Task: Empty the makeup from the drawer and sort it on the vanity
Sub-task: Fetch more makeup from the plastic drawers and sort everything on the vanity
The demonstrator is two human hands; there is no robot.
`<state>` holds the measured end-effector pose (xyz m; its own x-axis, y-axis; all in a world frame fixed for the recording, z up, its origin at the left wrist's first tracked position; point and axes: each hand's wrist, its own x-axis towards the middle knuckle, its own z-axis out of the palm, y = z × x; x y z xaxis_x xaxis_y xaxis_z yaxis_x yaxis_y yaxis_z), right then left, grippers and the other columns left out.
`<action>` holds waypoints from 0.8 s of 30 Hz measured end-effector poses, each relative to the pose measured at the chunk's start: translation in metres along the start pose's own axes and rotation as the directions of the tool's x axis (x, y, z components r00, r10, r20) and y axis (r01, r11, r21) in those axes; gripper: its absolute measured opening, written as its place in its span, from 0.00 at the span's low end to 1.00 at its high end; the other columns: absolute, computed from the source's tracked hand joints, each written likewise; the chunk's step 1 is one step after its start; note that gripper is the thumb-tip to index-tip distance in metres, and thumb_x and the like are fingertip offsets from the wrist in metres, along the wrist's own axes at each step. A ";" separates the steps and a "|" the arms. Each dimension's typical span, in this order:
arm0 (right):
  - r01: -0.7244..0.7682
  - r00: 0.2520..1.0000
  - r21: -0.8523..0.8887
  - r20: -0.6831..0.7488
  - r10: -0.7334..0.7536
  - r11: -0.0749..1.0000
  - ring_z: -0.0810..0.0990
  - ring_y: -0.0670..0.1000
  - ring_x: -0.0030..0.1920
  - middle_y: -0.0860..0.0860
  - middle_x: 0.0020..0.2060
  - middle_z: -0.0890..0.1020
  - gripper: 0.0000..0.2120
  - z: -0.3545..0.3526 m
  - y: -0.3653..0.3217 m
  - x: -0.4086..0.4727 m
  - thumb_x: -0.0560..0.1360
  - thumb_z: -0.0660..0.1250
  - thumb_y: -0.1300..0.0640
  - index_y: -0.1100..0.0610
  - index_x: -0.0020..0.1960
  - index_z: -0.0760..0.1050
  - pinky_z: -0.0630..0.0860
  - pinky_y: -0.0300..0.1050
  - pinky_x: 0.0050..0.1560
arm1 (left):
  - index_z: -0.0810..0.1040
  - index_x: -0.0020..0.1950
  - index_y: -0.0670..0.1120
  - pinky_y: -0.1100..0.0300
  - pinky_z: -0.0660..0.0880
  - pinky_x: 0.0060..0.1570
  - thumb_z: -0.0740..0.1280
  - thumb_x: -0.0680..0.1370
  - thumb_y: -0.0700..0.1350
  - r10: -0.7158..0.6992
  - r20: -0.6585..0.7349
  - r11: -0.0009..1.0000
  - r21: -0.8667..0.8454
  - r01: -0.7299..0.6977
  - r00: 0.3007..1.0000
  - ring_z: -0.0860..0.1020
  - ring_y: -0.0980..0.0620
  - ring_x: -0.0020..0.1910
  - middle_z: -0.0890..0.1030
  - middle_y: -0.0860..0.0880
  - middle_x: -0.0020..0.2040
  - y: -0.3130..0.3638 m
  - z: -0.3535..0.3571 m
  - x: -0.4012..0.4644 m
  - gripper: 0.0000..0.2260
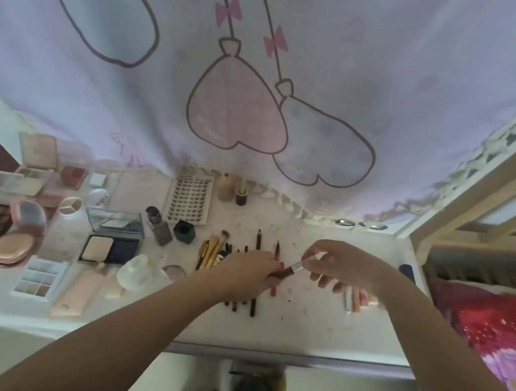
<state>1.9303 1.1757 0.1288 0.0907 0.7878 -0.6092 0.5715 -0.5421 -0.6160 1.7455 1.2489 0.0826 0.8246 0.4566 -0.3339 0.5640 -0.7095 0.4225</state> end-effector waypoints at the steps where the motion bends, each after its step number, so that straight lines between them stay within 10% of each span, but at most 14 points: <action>1: -0.026 1.000 -0.030 -0.017 0.026 0.999 0.78 0.40 0.27 0.45 0.30 0.83 0.12 0.004 -0.001 -0.003 0.77 0.60 0.43 0.50 0.45 0.77 0.73 0.36 0.30 | 0.75 0.54 0.49 0.56 0.74 0.45 0.57 0.81 0.51 0.015 -0.013 1.000 0.012 -0.015 1.000 0.74 0.53 0.43 0.73 0.52 0.46 -0.001 0.002 -0.003 0.10; 6: -0.026 0.987 -0.147 -0.164 0.001 0.989 0.73 0.41 0.24 0.45 0.26 0.79 0.13 0.021 0.004 -0.012 0.79 0.60 0.51 0.53 0.38 0.75 0.69 0.35 0.31 | 0.75 0.57 0.48 0.62 0.68 0.39 0.57 0.81 0.50 0.081 -0.061 0.997 -0.006 -0.081 0.995 0.70 0.56 0.40 0.70 0.53 0.46 0.000 0.014 -0.011 0.11; 10: 0.010 0.996 0.138 -0.084 0.002 0.990 0.79 0.39 0.28 0.49 0.40 0.82 0.04 0.018 0.013 -0.025 0.78 0.64 0.52 0.52 0.47 0.74 0.70 0.31 0.25 | 0.75 0.59 0.48 0.62 0.71 0.39 0.57 0.82 0.50 0.059 -0.071 0.995 -0.070 -0.064 0.996 0.70 0.57 0.39 0.71 0.53 0.46 0.005 0.022 -0.013 0.12; 13: -0.053 0.998 0.025 -0.037 0.053 0.998 0.73 0.42 0.23 0.48 0.30 0.81 0.16 0.012 0.019 -0.021 0.80 0.57 0.47 0.56 0.44 0.76 0.67 0.33 0.23 | 0.75 0.59 0.48 0.57 0.74 0.46 0.57 0.81 0.49 0.047 -0.078 0.993 -0.103 -0.055 0.996 0.72 0.54 0.43 0.71 0.54 0.46 0.013 0.025 -0.008 0.12; 18: 0.072 0.997 0.023 0.002 -0.072 0.997 0.75 0.42 0.29 0.49 0.36 0.79 0.06 -0.012 0.045 -0.016 0.78 0.62 0.61 0.51 0.46 0.75 0.70 0.35 0.25 | 0.76 0.60 0.48 0.57 0.74 0.46 0.58 0.81 0.49 -0.029 0.009 0.974 -0.224 0.030 1.000 0.74 0.52 0.43 0.75 0.51 0.47 0.032 0.037 0.009 0.12; 24: 0.089 0.994 -0.098 0.078 -0.081 0.991 0.75 0.40 0.23 0.46 0.29 0.82 0.14 -0.039 0.073 -0.008 0.79 0.59 0.46 0.54 0.44 0.77 0.69 0.31 0.24 | 0.77 0.61 0.50 0.65 0.66 0.43 0.59 0.81 0.49 -0.063 -0.090 0.968 -0.249 0.039 0.994 0.70 0.58 0.44 0.76 0.53 0.47 0.057 0.048 0.032 0.12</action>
<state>2.0028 1.1415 0.1080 -0.0202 0.8039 -0.5944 0.6542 -0.4390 -0.6159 1.8020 1.1978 0.0558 0.7880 0.5468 -0.2831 0.5890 -0.5353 0.6055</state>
